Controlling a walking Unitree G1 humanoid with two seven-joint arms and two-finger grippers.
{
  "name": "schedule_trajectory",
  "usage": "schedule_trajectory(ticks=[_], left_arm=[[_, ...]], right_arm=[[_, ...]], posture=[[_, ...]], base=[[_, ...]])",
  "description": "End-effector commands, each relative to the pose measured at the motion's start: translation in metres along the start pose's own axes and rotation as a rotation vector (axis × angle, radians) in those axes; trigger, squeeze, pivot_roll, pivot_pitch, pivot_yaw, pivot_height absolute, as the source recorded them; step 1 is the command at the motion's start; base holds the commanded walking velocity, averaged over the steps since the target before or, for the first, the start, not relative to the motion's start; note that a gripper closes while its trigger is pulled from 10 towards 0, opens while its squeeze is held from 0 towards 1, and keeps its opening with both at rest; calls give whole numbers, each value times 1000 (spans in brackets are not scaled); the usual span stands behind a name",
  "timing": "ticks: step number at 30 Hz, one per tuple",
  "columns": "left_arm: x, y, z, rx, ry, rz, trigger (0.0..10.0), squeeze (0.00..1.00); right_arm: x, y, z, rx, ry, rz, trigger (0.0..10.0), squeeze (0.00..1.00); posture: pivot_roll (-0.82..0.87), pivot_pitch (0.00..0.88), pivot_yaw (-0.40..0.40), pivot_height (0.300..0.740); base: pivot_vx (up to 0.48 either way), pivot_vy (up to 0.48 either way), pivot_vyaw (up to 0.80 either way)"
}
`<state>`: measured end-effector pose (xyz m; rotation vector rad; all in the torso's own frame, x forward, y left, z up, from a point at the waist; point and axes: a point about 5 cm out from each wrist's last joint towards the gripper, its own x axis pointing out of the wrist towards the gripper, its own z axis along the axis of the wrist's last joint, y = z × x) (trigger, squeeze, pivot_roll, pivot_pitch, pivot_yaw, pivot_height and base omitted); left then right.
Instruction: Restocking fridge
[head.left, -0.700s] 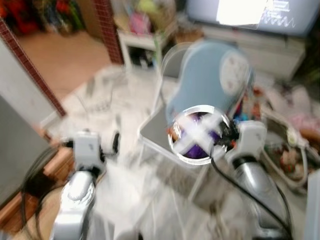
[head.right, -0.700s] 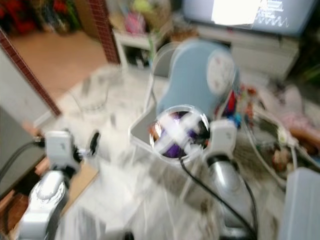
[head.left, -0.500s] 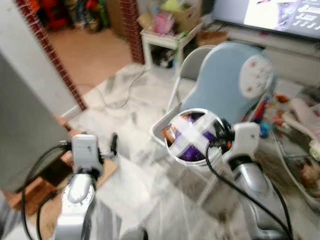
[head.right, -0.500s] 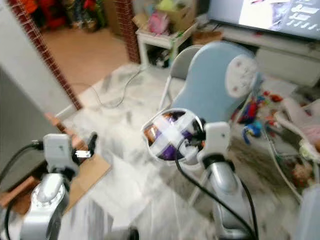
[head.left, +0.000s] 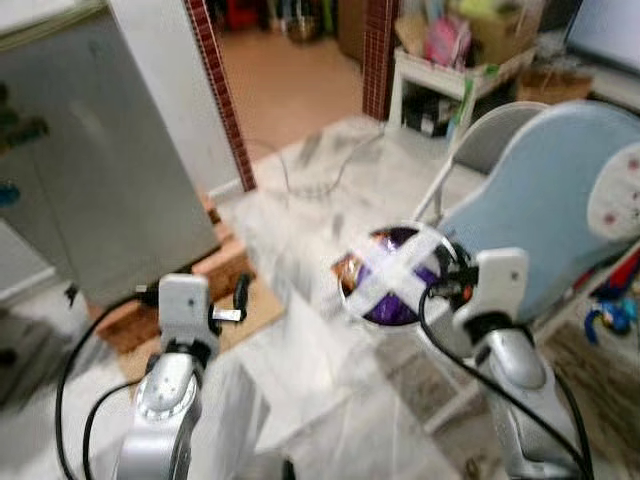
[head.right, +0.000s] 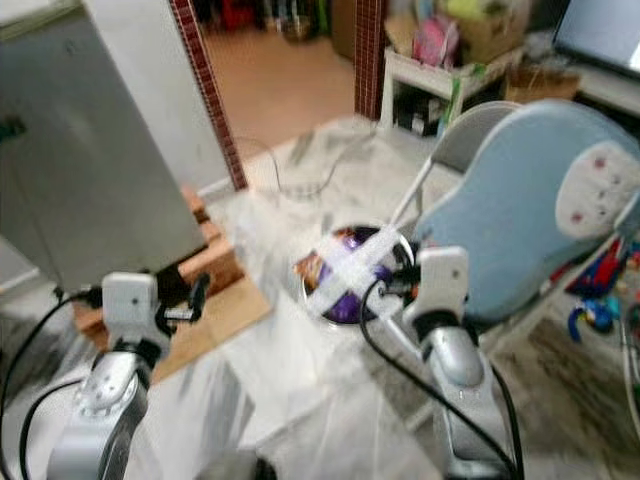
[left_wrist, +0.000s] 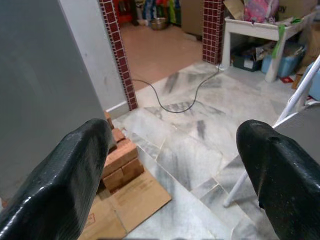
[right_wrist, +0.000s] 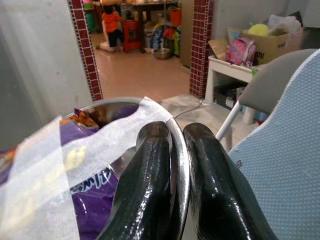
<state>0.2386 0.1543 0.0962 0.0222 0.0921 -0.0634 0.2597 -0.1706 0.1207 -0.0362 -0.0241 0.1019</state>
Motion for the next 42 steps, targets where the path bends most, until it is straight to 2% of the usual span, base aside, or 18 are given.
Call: schedule_trajectory(ticks=[1, 7, 14, 35, 42], left_arm=[[0, 7, 3, 17, -4, 14, 10000, 0], [-2, 8, 0, -2, 6, 11, 10000, 0], [-3, 13, -4, -25, 12, 32, 10000, 0], [0, 11, -4, -49, 16, 11, 10000, 0], [4, 4, -2, -48, 8, -15, 10000, 0]], right_arm=[[3, 9, 7, 31, -32, 25, 10000, 0], [2, 9, 4, 26, -20, 40, 10000, 0], [3, 1, 1, 13, -9, 17, 10000, 0], [9, 3, 5, 20, -27, 11, 10000, 0], [13, 6, 6, 6, -35, 37, 10000, 0]], posture=[[-28, 104, 52, 740], [-25, 104, 53, 740], [-23, 103, 54, 740], [-21, 101, 47, 740], [-19, 103, 47, 740]], base=[[0, 480, 0], [0, 480, 0], [0, 480, 0], [0, 480, 0], [0, 480, 0]])
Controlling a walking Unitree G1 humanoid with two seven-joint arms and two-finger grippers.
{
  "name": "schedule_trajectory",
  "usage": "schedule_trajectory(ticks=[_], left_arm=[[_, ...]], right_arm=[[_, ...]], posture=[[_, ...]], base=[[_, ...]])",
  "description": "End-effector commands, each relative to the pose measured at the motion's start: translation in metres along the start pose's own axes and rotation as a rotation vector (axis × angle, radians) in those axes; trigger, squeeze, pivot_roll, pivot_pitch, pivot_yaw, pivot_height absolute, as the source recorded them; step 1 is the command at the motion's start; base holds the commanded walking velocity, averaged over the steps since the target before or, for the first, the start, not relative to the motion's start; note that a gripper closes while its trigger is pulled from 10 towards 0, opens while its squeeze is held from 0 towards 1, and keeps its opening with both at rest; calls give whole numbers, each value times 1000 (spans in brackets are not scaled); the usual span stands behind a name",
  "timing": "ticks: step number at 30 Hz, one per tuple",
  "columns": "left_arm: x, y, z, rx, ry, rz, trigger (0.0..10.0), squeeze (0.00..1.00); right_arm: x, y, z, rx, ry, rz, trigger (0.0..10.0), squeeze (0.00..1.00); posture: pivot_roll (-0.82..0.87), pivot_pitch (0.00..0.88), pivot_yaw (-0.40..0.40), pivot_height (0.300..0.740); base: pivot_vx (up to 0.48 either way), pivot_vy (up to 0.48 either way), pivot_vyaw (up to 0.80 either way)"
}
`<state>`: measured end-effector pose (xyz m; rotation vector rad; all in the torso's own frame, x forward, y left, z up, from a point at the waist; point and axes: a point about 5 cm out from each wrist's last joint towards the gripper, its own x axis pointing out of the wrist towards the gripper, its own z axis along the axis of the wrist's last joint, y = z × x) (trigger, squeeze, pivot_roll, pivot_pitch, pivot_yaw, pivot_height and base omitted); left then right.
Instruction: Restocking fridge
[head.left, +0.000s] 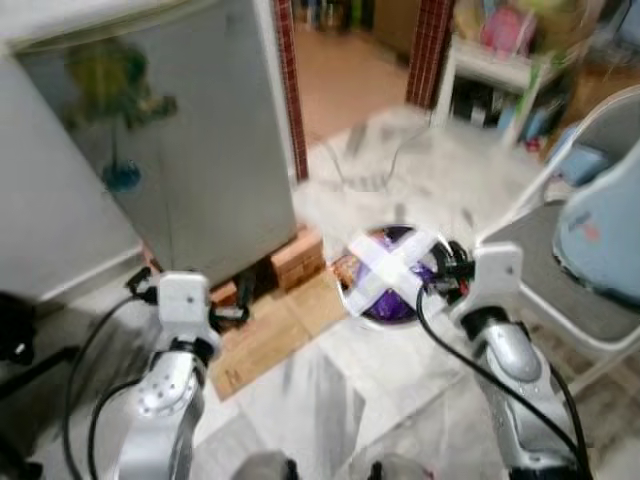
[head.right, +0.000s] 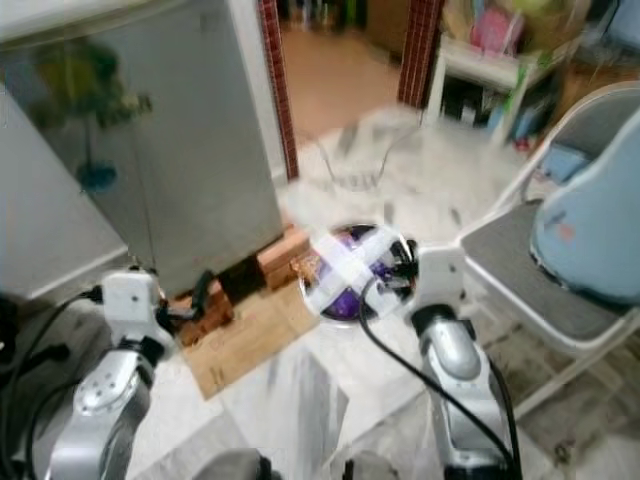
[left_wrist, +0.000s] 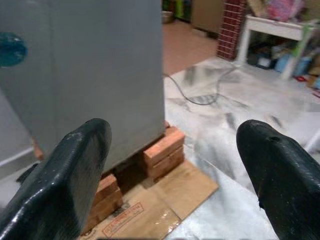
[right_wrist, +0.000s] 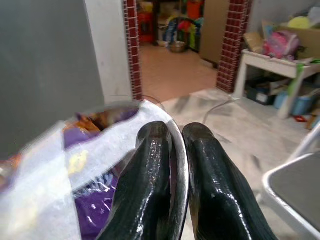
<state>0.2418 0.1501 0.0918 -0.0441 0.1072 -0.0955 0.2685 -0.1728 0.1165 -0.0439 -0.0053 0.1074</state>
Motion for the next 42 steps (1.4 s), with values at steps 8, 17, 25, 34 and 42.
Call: schedule_trajectory(ticks=[8, 17, 25, 34, 42], left_arm=[[-1, 8, 2, 17, -5, 26, 10000, 0], [-2, 6, 7, 4, -38, -14, 10000, 0], [-2, 5, 8, -8, -47, -26, 10000, 0], [-2, 4, 8, -19, -45, -25, 10000, 0], [-1, 5, 8, -26, -44, -25, 10000, 0]], right_arm=[[5, 8, 12, 11, -60, 36, 10000, 0], [4, 11, 11, 3, -61, 47, 10000, 0], [4, 11, 12, -14, -63, 60, 10000, 0], [4, 12, 11, -7, -62, 65, 10000, 0], [5, 13, 11, -5, -60, 71, 10000, 0]], posture=[[-19, 108, 44, 740], [-21, 109, 45, 740], [-22, 111, 44, 740], [-21, 109, 42, 740], [-23, 110, 41, 740]], base=[[0, 480, 0], [0, 37, 0], [198, 0, 300], [268, 39, 612], [290, 369, 0]])
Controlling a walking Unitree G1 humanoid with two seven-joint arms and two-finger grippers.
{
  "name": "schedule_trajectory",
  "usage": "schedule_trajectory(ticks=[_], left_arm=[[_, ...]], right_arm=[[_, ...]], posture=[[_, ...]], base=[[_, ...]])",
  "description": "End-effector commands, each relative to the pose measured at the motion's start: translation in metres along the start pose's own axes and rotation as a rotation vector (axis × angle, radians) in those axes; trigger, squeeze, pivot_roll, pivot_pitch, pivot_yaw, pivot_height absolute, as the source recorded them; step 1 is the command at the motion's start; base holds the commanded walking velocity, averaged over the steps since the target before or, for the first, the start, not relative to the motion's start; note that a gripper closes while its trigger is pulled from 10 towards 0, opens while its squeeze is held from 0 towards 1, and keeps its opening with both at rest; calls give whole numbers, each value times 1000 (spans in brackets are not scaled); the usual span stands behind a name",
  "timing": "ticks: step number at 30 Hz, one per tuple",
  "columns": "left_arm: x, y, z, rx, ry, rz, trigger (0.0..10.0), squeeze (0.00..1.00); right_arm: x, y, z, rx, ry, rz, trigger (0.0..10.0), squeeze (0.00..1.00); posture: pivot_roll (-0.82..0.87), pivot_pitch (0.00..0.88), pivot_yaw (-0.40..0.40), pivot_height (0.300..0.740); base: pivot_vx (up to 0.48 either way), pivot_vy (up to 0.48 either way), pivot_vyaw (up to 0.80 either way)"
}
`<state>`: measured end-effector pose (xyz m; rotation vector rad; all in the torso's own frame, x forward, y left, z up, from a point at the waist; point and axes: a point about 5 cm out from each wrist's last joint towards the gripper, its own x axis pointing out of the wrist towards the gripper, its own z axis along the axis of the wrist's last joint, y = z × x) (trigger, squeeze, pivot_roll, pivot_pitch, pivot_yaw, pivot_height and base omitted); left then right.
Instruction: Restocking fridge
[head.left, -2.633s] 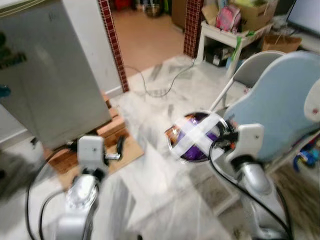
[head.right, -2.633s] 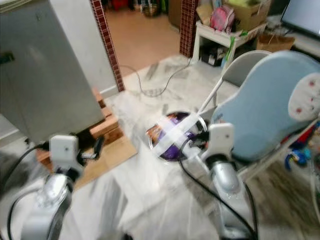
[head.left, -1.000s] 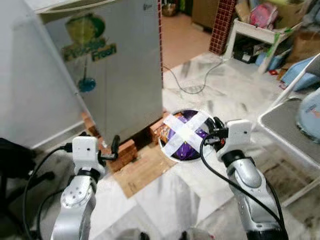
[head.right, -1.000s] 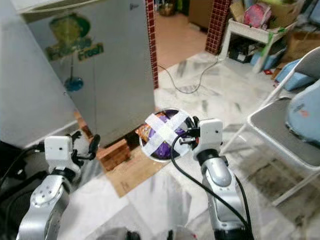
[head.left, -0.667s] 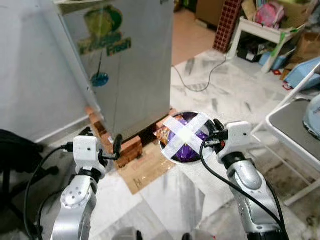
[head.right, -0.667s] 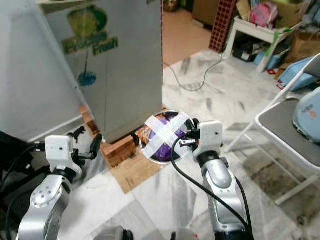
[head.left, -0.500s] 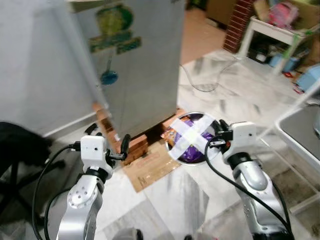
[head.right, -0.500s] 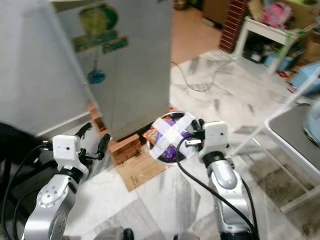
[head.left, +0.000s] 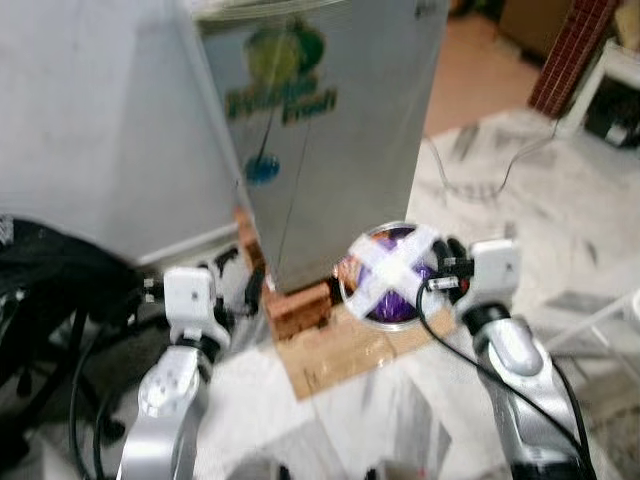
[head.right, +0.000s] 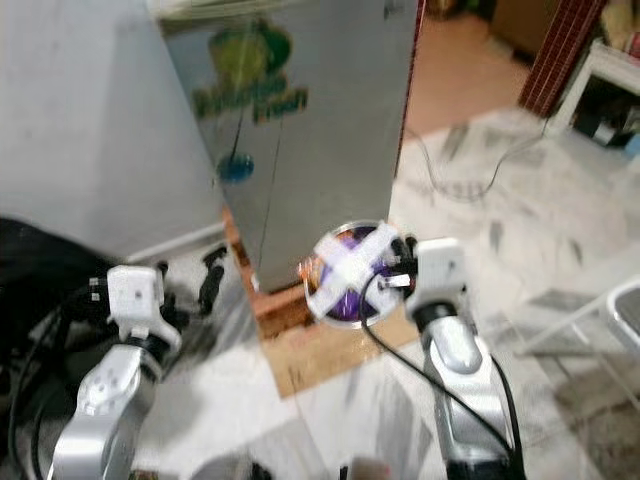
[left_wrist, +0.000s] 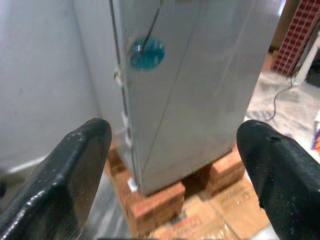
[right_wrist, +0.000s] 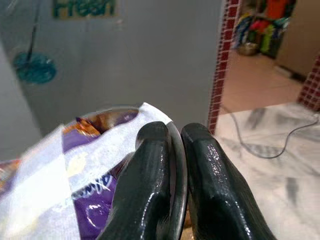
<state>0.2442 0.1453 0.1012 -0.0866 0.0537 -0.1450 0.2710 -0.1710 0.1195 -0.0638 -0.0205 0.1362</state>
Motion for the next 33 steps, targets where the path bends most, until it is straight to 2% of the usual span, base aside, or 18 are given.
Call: schedule_trajectory(ticks=[1, 14, 26, 33], left_arm=[[-3, 9, -1, 12, 10, 28, 10000, 0], [-2, 8, -2, 18, 18, 34, 10000, 0], [-1, 7, -1, 34, 12, 29, 10000, 0], [0, 6, -1, 31, 16, 33, 10000, 0]], right_arm=[[3, 12, 8, 15, -45, 42, 10000, 0], [3, 12, 8, 15, -45, 48, 10000, 0], [4, 13, 9, 10, -46, 54, 10000, 0], [4, 12, 9, 9, -46, 54, 10000, 0]], posture=[[-23, 110, 41, 740], [-23, 108, 40, 740], [-23, 107, 39, 740], [-24, 105, 37, 740]], base=[[270, 398, 0], [269, 398, 0], [0, 0, 0], [0, -401, 0]])
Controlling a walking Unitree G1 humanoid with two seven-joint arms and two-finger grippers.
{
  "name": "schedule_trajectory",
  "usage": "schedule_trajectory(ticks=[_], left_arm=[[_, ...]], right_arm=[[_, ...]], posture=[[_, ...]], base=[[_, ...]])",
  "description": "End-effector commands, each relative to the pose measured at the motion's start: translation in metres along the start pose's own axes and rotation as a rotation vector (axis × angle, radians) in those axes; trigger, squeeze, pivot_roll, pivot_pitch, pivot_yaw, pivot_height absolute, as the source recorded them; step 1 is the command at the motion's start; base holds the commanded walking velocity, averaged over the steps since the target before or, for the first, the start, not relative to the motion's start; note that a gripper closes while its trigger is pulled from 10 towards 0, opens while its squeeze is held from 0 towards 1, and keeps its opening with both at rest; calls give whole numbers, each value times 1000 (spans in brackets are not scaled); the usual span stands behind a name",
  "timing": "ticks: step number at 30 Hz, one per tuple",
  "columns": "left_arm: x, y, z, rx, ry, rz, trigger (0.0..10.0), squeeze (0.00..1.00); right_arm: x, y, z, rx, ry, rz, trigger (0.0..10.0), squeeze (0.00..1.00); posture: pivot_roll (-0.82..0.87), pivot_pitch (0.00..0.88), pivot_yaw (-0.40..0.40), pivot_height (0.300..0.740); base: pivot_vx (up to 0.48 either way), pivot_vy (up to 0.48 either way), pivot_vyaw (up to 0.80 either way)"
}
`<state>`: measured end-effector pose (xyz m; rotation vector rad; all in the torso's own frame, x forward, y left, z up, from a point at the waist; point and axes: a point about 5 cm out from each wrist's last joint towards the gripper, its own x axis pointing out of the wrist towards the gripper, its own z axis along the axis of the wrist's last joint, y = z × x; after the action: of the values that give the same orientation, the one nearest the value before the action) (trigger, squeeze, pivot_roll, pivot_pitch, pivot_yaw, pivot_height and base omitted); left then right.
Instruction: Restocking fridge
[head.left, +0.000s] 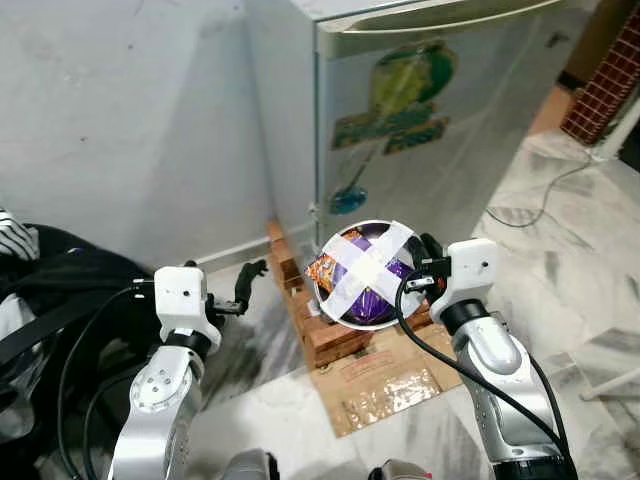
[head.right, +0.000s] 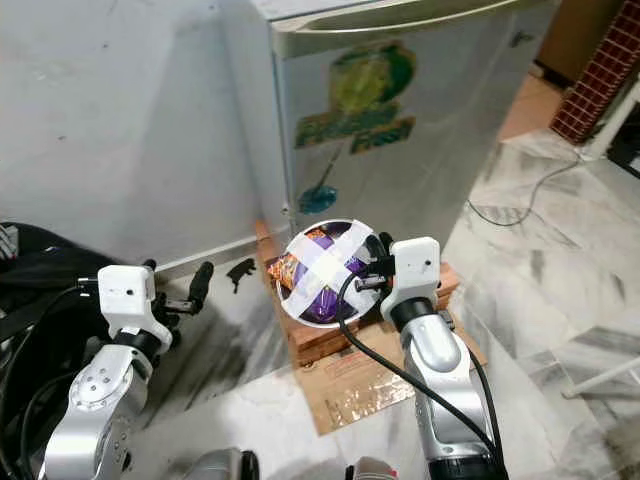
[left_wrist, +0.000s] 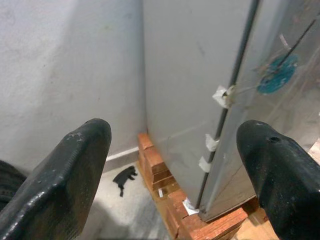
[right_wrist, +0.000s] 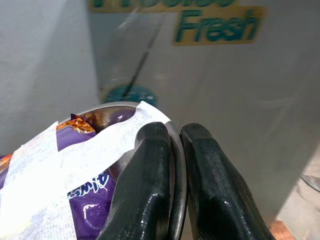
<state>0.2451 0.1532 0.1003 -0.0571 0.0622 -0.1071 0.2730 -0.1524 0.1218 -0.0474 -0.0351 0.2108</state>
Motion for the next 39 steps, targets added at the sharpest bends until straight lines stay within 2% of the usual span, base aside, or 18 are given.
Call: schedule_trajectory(ticks=[1, 12, 17, 29, 32, 39], left_arm=[[0, -2, -1, 2, 6, -6, 10000, 0], [1, -2, 0, 2, -5, 5, 10000, 0], [0, 0, 2, -4, -21, 17, 10000, 0], [2, 4, 1, -34, -12, 50, 10000, 0], [2, 4, 1, -26, -15, 49, 10000, 0], [3, 4, 2, -7, -16, 53, 10000, 0]], right_arm=[[-1, -5, 6, -9, -28, -19, 10000, 0], [0, -7, 6, -17, -27, -12, 10000, 0], [-1, -6, 5, -22, -24, -6, 10000, 0], [-1, -6, 5, -26, -23, -3, 10000, 0], [0, -6, 5, -27, -24, -3, 10000, 0], [0, -6, 6, -29, -26, -2, 10000, 0]], posture=[[-24, 105, 37, 740], [-26, 101, 30, 740], [-28, 102, 28, 740], [-24, 105, 27, 740], [-20, 106, 27, 740], [-17, 107, 29, 740]], base=[[0, -469, 0], [0, -441, 0], [208, 0, 0], [383, 279, 0], [0, 424, 0], [0, 0, 0]])
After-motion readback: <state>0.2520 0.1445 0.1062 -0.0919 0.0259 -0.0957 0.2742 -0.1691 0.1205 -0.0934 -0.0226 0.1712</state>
